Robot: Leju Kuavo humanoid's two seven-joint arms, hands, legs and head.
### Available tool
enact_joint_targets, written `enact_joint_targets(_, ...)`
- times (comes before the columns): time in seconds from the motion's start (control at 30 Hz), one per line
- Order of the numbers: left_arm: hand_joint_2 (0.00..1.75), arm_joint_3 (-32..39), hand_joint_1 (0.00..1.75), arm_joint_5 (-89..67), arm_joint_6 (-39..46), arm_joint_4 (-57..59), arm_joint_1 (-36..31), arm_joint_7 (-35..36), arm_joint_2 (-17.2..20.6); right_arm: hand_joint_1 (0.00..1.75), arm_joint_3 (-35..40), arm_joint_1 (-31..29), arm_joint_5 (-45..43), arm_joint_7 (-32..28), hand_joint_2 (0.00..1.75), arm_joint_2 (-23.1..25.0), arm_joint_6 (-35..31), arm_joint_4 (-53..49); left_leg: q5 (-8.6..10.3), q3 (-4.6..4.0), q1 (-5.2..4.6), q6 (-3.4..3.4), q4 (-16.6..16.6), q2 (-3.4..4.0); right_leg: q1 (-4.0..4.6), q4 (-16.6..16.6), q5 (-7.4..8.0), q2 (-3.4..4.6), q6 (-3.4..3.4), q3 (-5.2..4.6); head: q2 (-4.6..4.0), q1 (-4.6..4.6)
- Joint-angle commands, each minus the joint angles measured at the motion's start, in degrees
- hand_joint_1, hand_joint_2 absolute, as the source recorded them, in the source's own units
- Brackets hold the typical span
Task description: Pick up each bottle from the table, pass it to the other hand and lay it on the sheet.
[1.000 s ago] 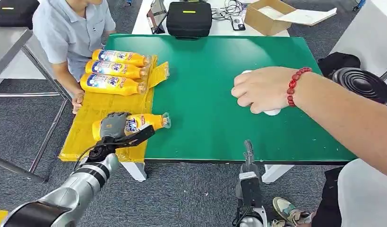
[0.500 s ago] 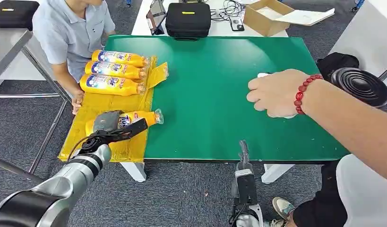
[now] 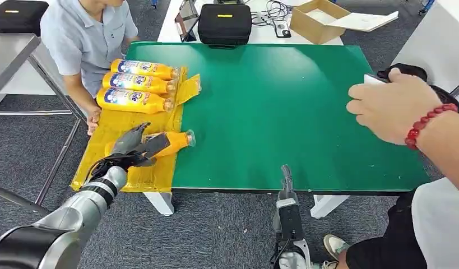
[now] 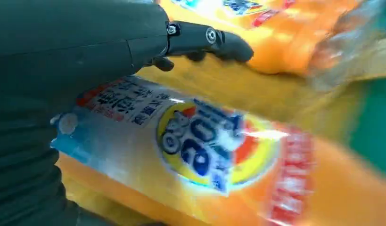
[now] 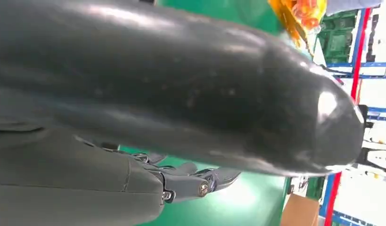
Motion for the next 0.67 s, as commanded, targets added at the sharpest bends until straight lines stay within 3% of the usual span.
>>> enact_joint_targets(0.03, 1.75, 5.34, 0.00, 6.76, -7.85, -2.80, 4.92, -4.95, -1.83, 0.00, -1.43, -1.06, -0.06, -0.02, 0.00, -0.86, -0.26, 2.42, -0.04, 0.29, -0.01, -0.01, -0.10, 0.09, 0.00, -0.11, -0.02, 0.09, -0.06, 0.26, 0.00, 0.00)
enact_joint_targets(0.27, 1.75, 5.12, 0.00, 7.08, -8.13, -2.99, 4.81, -4.97, -1.77, 0.00, -1.49, -1.24, -0.31, -0.02, 0.00, -0.65, -0.12, 2.80, -0.04, 0.43, 0.01, -0.05, -0.14, 0.17, 0.02, -0.14, 0.01, 0.14, -0.12, 0.37, 0.00, 0.02)
enact_joint_targets(0.43, 1.75, 5.13, 0.00, 13.16, -11.39, -8.97, 7.21, -10.54, -3.11, 0.00, -1.29, -1.05, -0.73, -0.02, 0.00, -0.31, 0.27, 2.91, -0.04, 0.44, -0.01, -0.04, -0.12, 0.13, 0.00, -0.10, -0.02, 0.09, -0.08, 0.39, 0.00, 0.00)
enact_joint_targets(0.47, 1.75, 4.09, 0.00, 16.43, -10.67, -15.66, 10.35, -15.69, -3.66, 0.00, -1.07, -0.46, -0.99, -0.02, 0.00, -0.44, -0.06, 1.60, -0.07, 0.47, 0.00, -0.05, -0.13, 0.14, 0.02, -0.12, -0.05, 0.10, -0.10, 0.43, 0.00, 0.00)
enact_joint_targets(0.53, 1.75, 2.14, 0.00, 21.62, -11.60, -24.21, 14.11, -16.40, -4.04, 0.00, -0.79, 0.39, -1.28, -0.02, 0.00, -0.81, -0.21, -0.11, -0.07, 0.43, -0.01, -0.03, -0.11, 0.12, 0.00, -0.10, -0.05, 0.08, -0.08, 0.40, 0.00, 0.02)
enact_joint_targets(0.67, 1.75, -3.21, 0.00, 27.23, 5.76, -53.37, 24.98, -28.31, -6.08, 0.00, -0.63, 2.78, -0.90, -0.02, 0.00, -1.16, -2.82, -3.90, -0.17, 0.28, 0.03, -0.02, 0.01, 0.13, 0.04, -0.04, -0.14, 0.02, -0.09, 0.23, 0.00, 0.02)
